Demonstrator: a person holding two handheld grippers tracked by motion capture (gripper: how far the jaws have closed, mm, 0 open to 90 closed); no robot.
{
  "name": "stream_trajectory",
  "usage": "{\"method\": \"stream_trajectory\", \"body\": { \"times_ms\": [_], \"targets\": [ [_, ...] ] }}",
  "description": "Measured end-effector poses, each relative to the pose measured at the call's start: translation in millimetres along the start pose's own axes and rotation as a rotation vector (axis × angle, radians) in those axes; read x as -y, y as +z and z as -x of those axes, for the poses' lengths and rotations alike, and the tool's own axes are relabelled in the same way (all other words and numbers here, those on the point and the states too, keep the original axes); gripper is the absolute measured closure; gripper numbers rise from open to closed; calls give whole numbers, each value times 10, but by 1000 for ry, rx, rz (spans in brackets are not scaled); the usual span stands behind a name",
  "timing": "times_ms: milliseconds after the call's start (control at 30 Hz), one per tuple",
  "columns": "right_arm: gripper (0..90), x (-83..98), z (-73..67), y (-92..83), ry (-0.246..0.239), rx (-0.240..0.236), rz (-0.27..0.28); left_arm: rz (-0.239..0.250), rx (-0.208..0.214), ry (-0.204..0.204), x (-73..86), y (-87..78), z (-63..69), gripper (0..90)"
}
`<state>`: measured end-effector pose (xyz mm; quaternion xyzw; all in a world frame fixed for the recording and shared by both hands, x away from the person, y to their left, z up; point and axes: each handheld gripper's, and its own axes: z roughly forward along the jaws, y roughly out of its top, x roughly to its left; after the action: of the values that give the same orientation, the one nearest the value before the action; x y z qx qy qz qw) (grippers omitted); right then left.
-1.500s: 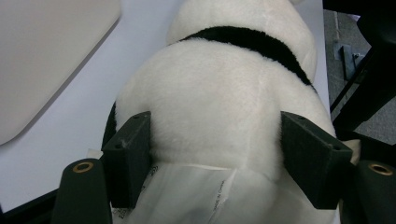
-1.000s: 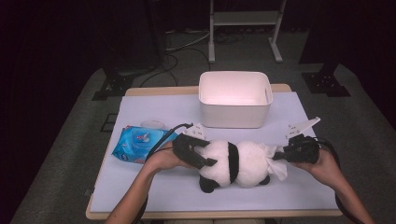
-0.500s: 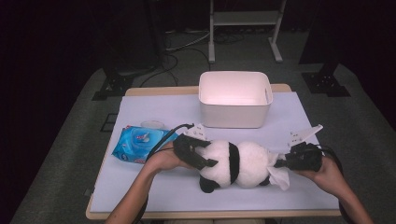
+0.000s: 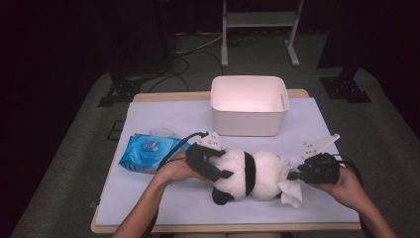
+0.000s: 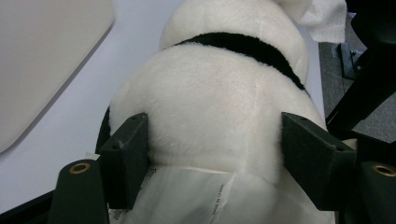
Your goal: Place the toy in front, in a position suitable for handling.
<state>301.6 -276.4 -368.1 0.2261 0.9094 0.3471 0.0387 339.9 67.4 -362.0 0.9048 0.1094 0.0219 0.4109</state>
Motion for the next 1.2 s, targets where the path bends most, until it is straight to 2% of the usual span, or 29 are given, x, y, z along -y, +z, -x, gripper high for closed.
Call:
{"method": "stream_trajectory", "body": {
  "times_ms": [67, 167, 200, 267, 500, 767, 1200],
  "targets": [
    [844, -53, -34, -4, -14, -8, 10, 4, 7, 3, -13, 6, 8, 272],
    [845, -167, -96, 25, -47, -21, 9, -9, 8, 38, -63, 18, 46, 272],
    [845, -167, -96, 25, -47, -21, 9, -9, 8, 38, -63, 18, 46, 270],
    [845, -307, -139, 112, -85, -35, -8, -15, 0, 46, -87, 27, 67, 268],
    [844, -512, -178, 213, -127, -55, -12, -11, -7, 43, -103, 53, 76, 261],
    [844, -697, -261, 320, -178, -59, -15, -25, -17, 63, -130, 67, 87, 258],
    [843, -566, -185, 253, -147, -44, -13, -16, -21, 61, -125, 34, 88, 240]
  ]
}}
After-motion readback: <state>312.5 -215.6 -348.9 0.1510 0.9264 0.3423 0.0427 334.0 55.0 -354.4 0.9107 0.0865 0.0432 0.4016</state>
